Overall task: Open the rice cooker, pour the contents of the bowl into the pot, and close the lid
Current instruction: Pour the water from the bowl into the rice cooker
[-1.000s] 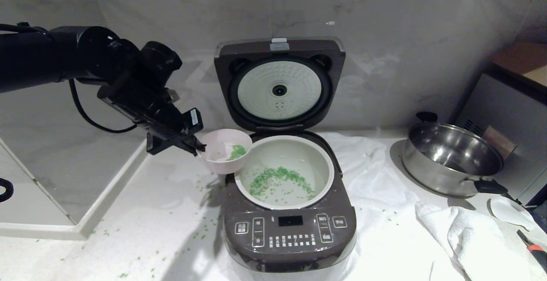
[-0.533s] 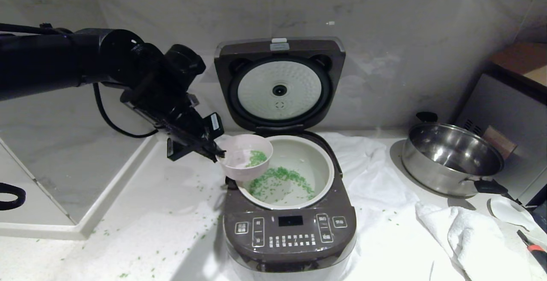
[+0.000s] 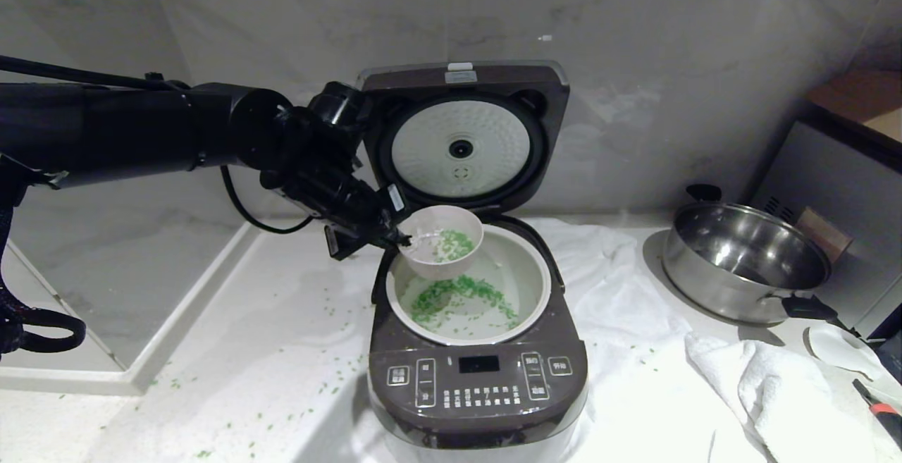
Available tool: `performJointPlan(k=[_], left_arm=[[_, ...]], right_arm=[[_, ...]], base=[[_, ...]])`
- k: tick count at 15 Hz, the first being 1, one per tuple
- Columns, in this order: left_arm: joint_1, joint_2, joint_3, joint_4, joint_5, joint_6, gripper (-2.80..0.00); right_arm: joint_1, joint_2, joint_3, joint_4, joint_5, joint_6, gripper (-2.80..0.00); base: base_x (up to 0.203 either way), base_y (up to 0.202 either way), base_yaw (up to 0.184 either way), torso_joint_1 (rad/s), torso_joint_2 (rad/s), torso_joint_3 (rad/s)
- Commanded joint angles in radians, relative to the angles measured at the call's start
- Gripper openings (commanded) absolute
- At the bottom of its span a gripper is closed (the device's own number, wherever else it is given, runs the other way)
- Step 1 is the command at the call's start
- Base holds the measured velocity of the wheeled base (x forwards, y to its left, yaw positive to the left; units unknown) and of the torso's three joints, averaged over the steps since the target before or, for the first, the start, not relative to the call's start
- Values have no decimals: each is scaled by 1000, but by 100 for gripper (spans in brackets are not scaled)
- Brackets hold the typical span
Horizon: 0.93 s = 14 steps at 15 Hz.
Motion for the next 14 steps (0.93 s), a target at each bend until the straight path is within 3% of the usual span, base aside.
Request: performJointPlan(k=[1, 4, 7, 11, 14], left_arm=[[-4, 13, 16, -41, 27, -6, -280], [-5, 5, 131, -177, 35, -5, -280], [-5, -17, 352, -489, 37, -2, -280], [-25, -22, 650, -1170, 57, 15, -280], [-42, 41, 805, -1669, 74, 73, -280]], right_arm=[[0, 0, 0, 0, 1, 0, -280], [0, 0, 0, 0, 1, 0, -280], [0, 0, 0, 0, 1, 0, -280], [0, 0, 0, 0, 1, 0, -280], [0, 0, 0, 0, 1, 0, -280]], base=[[0, 0, 0, 0, 0, 0], [0, 0, 0, 0, 0, 0], [0, 0, 0, 0, 0, 0], [0, 0, 0, 0, 0, 0], [0, 0, 0, 0, 0, 0]])
